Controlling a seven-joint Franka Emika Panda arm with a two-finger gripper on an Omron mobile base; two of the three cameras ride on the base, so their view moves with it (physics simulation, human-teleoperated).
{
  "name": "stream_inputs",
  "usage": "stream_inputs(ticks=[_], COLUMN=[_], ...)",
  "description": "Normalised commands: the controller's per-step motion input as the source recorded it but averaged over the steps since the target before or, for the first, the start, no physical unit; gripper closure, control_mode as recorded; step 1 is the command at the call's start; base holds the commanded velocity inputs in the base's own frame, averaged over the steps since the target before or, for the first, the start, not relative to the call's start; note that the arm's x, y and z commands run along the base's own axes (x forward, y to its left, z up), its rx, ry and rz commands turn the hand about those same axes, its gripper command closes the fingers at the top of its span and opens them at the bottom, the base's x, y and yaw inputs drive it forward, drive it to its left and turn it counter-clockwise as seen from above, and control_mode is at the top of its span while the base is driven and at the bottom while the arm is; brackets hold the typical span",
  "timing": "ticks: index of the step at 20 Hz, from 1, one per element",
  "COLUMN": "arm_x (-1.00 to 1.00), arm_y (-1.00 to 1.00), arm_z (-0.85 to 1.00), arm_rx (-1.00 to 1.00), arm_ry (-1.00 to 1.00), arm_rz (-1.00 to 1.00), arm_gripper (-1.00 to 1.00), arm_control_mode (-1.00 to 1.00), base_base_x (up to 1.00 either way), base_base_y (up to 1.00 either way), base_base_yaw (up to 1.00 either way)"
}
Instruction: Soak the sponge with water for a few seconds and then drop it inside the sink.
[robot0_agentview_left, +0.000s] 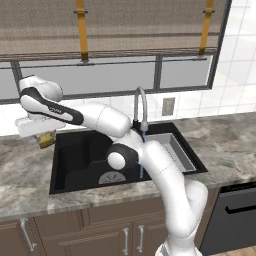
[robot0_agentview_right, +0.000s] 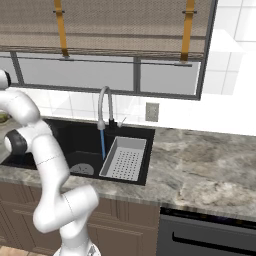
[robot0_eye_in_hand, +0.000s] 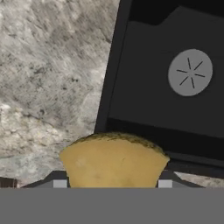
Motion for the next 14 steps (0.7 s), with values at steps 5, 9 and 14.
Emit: stream_inputs(ticks=[5,9,14], arm_x=[-0.53,-0.64,-0.74], arm_y=[-0.83,-0.80,-0.80], arm_z=[0.00,0.00,0.00], arm_rx=[0.03,0.02,0.00], arm_ry=[-0.07,-0.07,-0.06], arm_rz=[0.00,0.00,0.00], arm_gripper=[1.00,1.00,1.00], arm_control_mode=[-1.00,-1.00,-1.00], base_base_x=[0.00,0.00,0.00], base_base_y=[0.00,0.00,0.00], base_base_yaw=[0.00,0.00,0.00])
